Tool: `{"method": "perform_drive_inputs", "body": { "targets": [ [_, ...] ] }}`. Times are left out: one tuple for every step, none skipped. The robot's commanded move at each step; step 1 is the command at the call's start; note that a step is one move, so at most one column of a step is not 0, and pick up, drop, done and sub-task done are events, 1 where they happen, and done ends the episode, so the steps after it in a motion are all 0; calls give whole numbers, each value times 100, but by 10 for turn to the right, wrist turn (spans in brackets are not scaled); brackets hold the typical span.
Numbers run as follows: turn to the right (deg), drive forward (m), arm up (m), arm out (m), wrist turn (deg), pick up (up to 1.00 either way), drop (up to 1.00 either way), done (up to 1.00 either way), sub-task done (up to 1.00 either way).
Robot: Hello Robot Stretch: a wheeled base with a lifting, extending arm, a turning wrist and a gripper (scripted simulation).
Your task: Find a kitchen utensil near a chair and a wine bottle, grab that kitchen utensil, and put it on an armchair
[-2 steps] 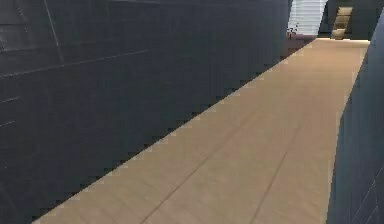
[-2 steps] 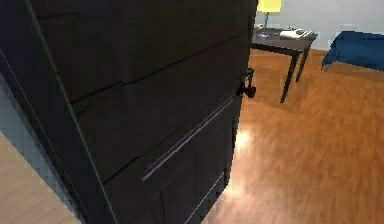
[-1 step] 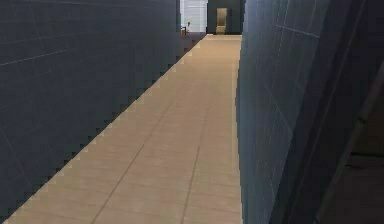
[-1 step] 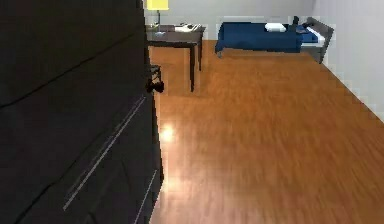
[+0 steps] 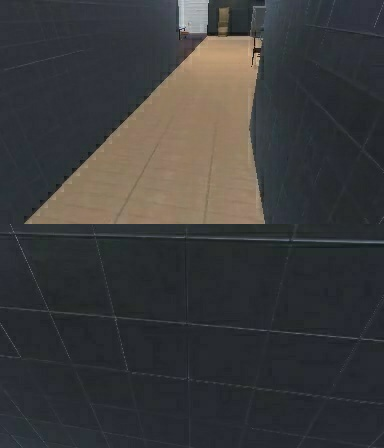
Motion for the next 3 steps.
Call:
{"method": "perform_drive_inputs", "body": {
  "targets": [
    [30,0,0,0,0,0,0,0,0],
    [0,100,0,0,0,0,0,0,0],
    [0,100,0,0,0,0,0,0,0]
  ]
}}
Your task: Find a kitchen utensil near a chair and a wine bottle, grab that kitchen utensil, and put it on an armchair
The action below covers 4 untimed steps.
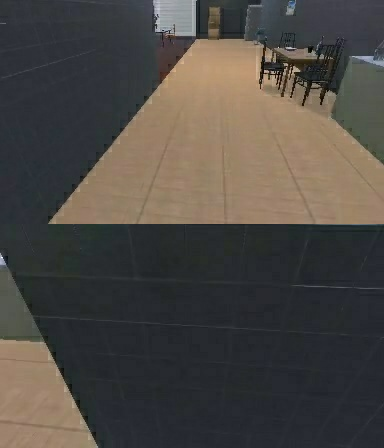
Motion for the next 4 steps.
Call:
{"method": "perform_drive_inputs", "body": {
  "targets": [
    [0,70,0,0,0,0,0,0,0],
    [210,0,0,0,0,0,0,0,0],
    [0,100,0,0,0,0,0,0,0],
    [0,100,0,0,0,0,0,0,0]
  ]
}}
